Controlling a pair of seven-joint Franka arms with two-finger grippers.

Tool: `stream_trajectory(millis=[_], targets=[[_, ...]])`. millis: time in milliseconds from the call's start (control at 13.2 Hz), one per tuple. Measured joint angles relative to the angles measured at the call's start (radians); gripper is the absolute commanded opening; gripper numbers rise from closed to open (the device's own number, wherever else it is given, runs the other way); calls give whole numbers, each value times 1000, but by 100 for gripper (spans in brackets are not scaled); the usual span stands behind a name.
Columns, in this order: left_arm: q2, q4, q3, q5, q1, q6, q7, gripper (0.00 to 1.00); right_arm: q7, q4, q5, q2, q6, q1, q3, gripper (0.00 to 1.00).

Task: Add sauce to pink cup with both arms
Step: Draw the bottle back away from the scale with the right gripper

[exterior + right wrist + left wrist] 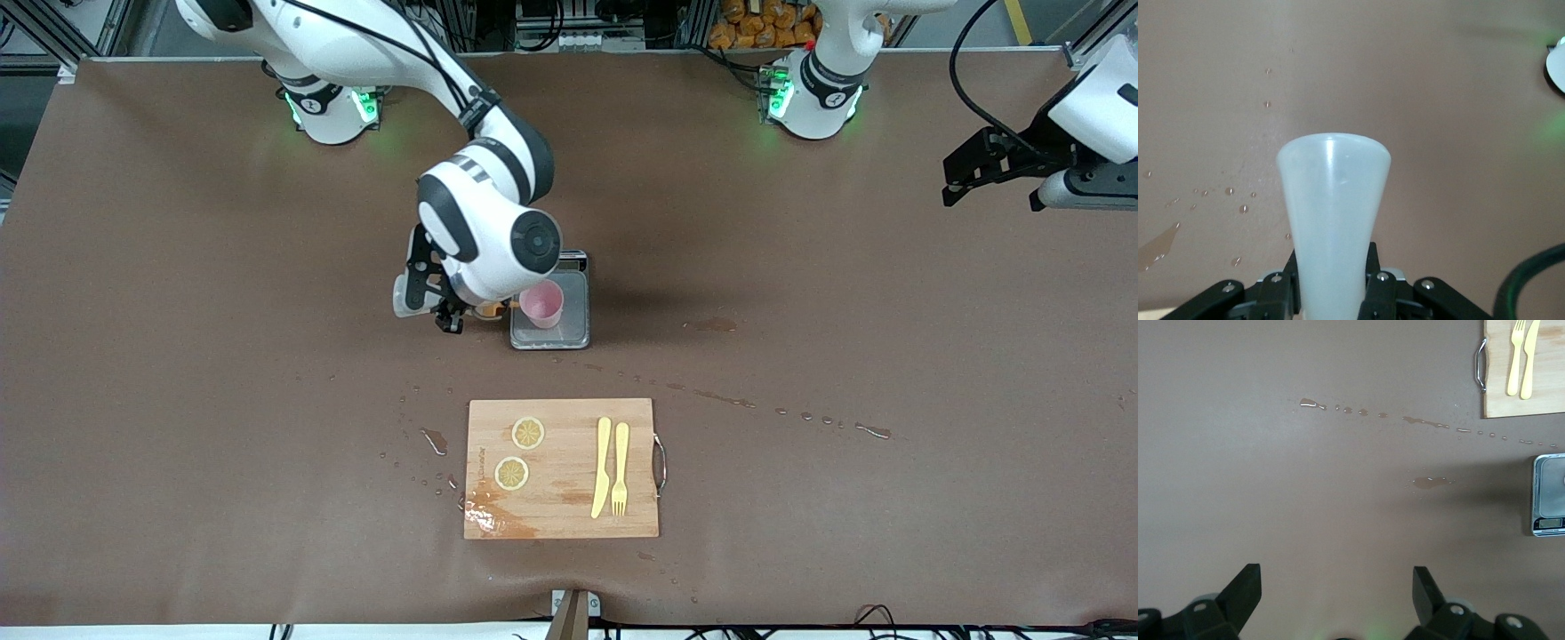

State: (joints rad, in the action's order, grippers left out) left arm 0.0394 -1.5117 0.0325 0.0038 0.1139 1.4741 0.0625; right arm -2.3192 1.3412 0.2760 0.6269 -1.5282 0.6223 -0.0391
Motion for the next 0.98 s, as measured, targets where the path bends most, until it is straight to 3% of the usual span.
stream_trajectory(millis=[528,981], targets=[[0,0,0,0,0,0,0,100,125,-6,-185,-60,-49,-143,3,5],[0,0,0,0,0,0,0,100,412,-9,-453,-121,-49,-367,9,4]])
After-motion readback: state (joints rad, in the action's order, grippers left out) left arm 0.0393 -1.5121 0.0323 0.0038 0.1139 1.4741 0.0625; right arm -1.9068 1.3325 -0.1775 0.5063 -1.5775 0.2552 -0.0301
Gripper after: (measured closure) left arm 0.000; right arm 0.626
